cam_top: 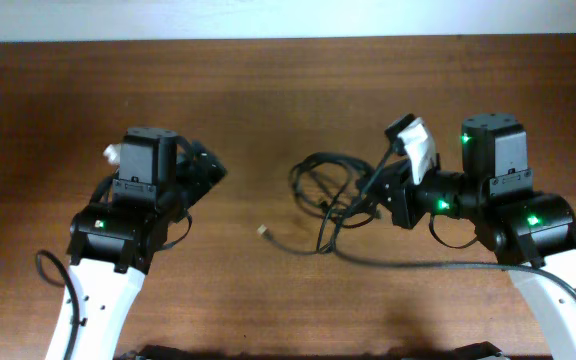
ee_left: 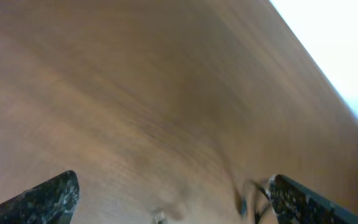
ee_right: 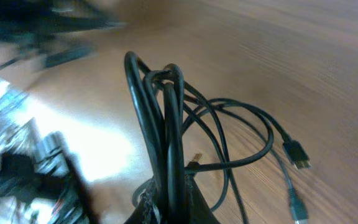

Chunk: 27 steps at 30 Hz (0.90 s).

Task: Untangle cables

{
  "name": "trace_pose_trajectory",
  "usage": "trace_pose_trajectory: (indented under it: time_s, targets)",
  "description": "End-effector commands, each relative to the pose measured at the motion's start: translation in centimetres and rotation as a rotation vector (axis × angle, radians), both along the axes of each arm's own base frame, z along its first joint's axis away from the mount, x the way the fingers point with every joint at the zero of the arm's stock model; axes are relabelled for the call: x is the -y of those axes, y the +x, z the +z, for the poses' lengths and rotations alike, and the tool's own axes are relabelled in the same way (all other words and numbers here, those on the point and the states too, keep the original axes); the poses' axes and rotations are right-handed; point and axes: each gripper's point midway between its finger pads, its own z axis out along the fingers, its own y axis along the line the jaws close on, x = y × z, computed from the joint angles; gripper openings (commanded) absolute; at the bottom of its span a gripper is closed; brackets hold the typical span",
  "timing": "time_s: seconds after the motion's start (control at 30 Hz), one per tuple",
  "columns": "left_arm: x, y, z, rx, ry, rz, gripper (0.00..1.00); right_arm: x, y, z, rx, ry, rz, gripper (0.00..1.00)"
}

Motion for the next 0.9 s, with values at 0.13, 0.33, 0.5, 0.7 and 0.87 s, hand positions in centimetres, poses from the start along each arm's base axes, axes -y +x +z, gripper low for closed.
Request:
trace_pose_trajectory:
  time_s: [0.13, 0.33, 0.5, 0.7, 0.87]
  targets:
    - [5.2, -1.1, 1.2, 0.161, 0.181, -0.710, 0.98, -2.7, -5.4, 4.9, 0.229, 0.222, 0.405, 0.04]
    - [10.2, -4.3, 3.0, 0.383, 0.136, -1.198, 1.00, -3.0, -6.5, 5.9, 0.265, 0.282, 0.479, 0.04]
    - [11.5, -6.0, 3.6, 0.514, 0.165, -1.405, 0.99, -3.0, -7.0, 6.3, 0.262, 0.311, 0.502, 0.04]
    - [11.8, -8.8, 2.7, 0.569, 0.199, -1.601, 0.99, -3.1, -7.5, 6.9, 0.270, 0.345, 0.531, 0.04]
    - [13.3, -10.1, 2.9, 0.597, 0.173, -1.675, 0.99, -3.2, -8.2, 7.8, 0.290, 0.396, 0.578, 0.04]
